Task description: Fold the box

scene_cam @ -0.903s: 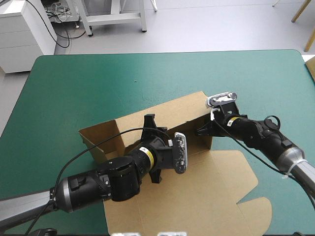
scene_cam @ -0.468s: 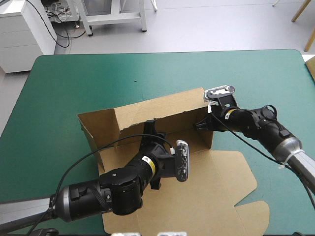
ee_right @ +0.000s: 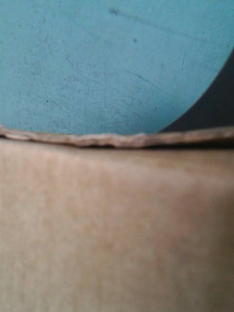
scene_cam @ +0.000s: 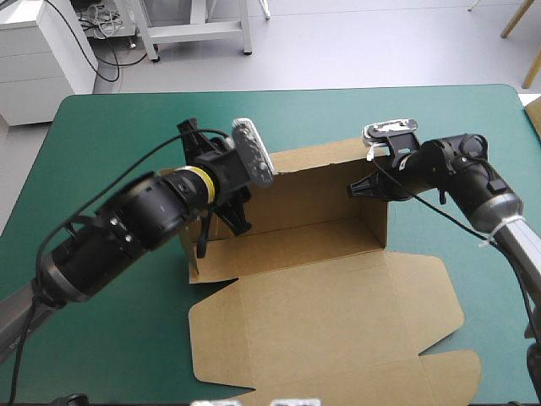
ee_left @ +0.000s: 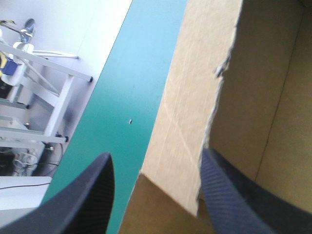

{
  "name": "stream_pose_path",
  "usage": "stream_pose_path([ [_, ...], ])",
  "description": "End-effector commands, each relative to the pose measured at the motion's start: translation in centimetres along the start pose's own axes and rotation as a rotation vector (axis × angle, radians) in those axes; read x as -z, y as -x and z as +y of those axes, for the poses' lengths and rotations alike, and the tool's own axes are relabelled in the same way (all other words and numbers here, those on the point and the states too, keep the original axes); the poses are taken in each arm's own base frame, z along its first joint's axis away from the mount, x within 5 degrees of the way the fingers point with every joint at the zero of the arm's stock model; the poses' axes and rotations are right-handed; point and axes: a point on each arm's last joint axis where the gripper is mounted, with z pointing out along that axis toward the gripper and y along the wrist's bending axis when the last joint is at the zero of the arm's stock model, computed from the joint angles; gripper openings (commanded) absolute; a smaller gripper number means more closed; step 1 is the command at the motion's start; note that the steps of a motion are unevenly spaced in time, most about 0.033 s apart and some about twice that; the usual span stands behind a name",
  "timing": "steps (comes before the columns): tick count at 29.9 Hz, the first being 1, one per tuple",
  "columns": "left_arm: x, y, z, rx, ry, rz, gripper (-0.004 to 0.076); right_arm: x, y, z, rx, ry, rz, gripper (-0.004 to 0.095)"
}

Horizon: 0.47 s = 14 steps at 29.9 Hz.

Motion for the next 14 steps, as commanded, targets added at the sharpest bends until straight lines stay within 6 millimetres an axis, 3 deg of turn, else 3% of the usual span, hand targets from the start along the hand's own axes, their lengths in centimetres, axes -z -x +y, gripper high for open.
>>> stream_pose_path([
  [1, 2.7, -0.2, 3.7, 0.113, 0.007, -0.108, 0.0384, 1.9, 2.2, -1.2, -0.002, -0.015, -0.043, -0.0016],
  [8, 2.0, -4.4, 7.9, 0.38, -0.009, -0.039, 0.0384, 0.0, 5.2, -2.8, 0.014, -0.029, 0.064, -0.0021],
  [14, 0.8, -9.1, 9.6, 0.621, -0.111, -0.038, 0.0384, -3.3, 6.9, -3.2, 0.009, -0.016, 0.09, -0.0021],
])
